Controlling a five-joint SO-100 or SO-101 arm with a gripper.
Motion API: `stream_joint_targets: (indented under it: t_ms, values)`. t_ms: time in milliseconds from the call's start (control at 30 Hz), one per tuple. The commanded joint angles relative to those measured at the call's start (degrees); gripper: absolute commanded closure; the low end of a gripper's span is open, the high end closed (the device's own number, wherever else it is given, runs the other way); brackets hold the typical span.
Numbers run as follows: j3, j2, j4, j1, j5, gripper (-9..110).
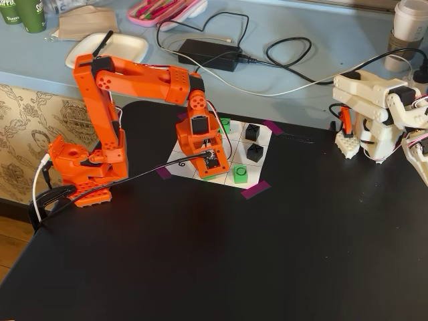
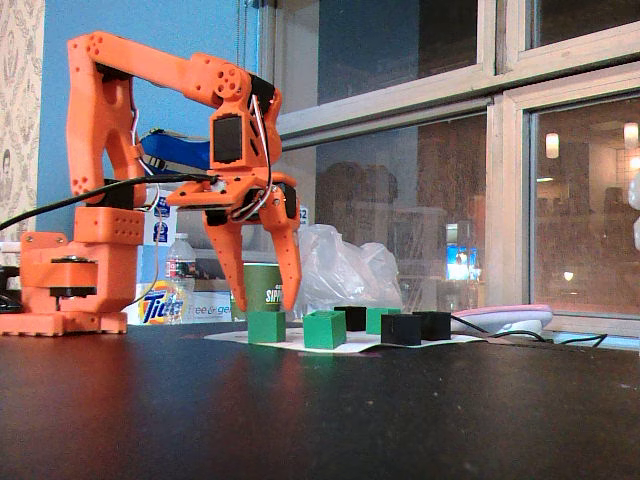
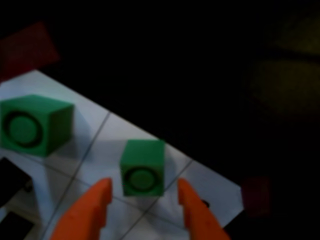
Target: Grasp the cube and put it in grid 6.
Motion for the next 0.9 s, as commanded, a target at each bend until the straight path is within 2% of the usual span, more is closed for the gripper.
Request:
stream_joint_targets:
  t_ms: [0,200,400,633,867]
  values:
    - [-3.52,4.39,2.55,-1.05,0.18,81]
    - [-8.35,11.07,9.40,1.23,-1.41,81]
    - [-10.63,19.34,12.57,10.90,-7.73,82]
    - [-7.03,25.40,8.61,24.35,-10.28,82]
    - [-1.23,33.49,7.03,27.33,-9.23,85]
